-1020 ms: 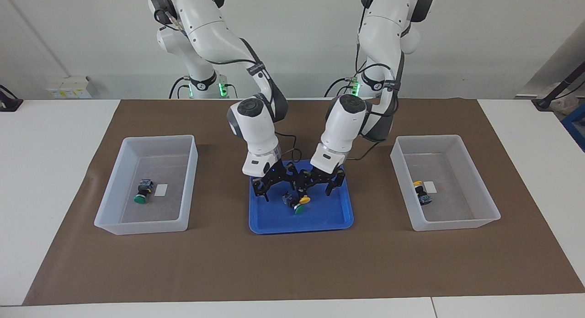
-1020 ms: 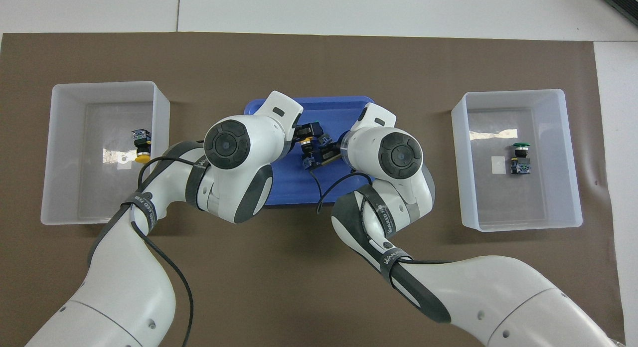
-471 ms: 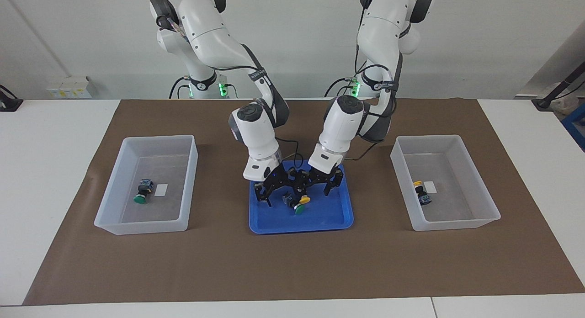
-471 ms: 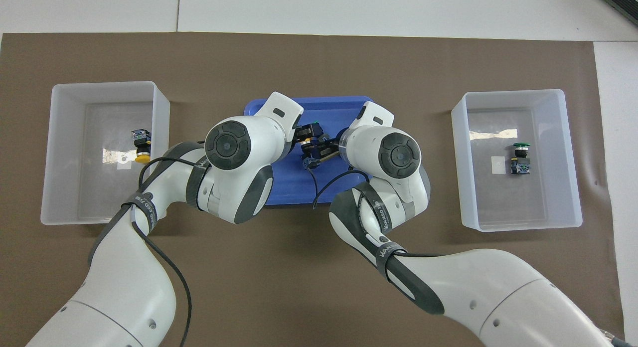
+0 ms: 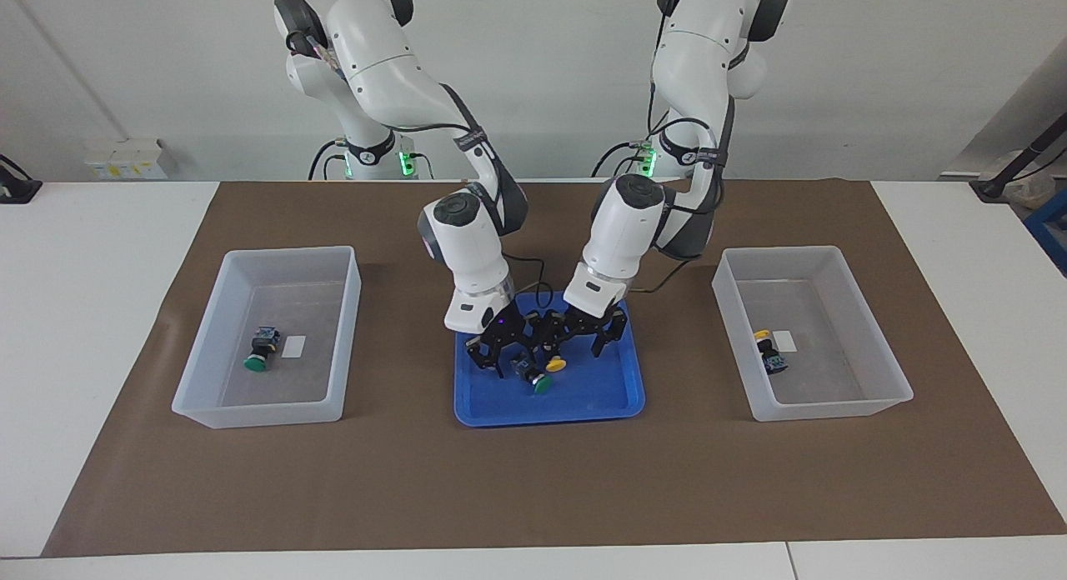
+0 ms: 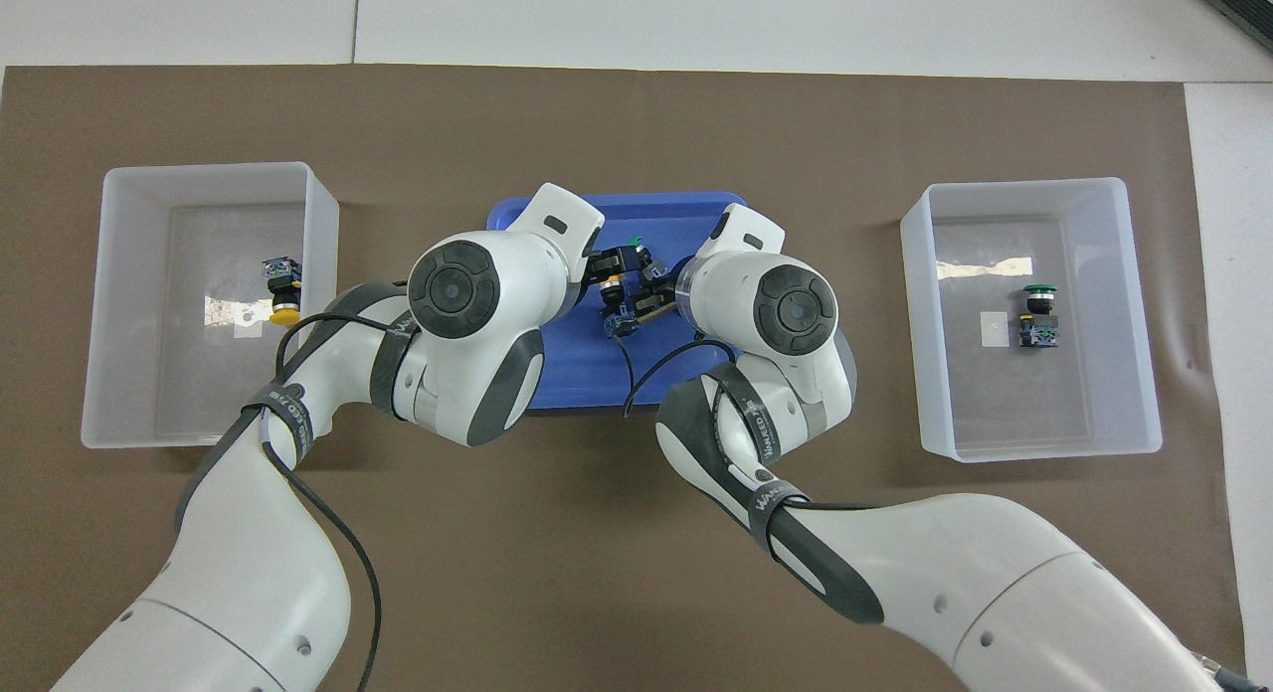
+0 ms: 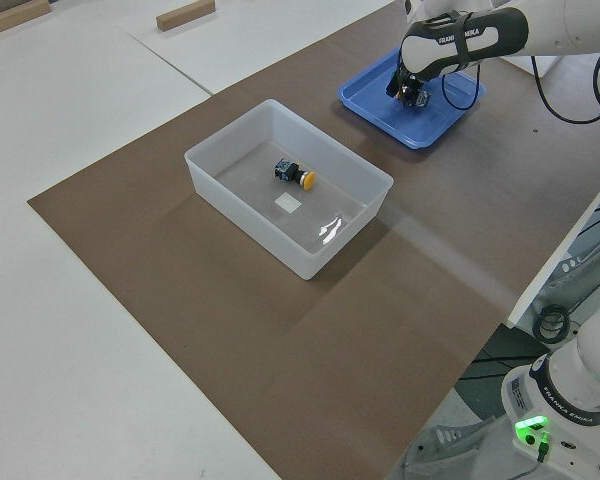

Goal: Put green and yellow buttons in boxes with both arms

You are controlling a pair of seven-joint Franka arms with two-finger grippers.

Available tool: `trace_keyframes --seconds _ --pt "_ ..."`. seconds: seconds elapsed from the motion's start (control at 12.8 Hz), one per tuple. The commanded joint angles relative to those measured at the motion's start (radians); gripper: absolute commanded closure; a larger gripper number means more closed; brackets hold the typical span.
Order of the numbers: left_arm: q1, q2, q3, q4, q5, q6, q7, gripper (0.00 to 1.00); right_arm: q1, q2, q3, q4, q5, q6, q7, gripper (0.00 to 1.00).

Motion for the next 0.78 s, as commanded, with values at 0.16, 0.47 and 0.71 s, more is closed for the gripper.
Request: trace_keyframes --seconds 0.16,0.47,0.71 --pt "-0.011 -0.009 0.009 -0.02 -0.017 0.016 -0.001 0.0 -0.026 -0.051 0.013 0.0 0.043 0.012 -0.023 1.0" --pt "-0.045 -0.009 0.009 -0.034 -0.017 0.014 0.002 0.0 -0.09 -0.247 0.011 -0.144 0.045 -0.054 0.103 1.0" --pt "-0.101 -0.009 0.011 -0.046 -0.017 0.013 -0.001 0.0 -0.196 -0.349 0.011 -0.221 0.045 -0.11 0.083 1.0"
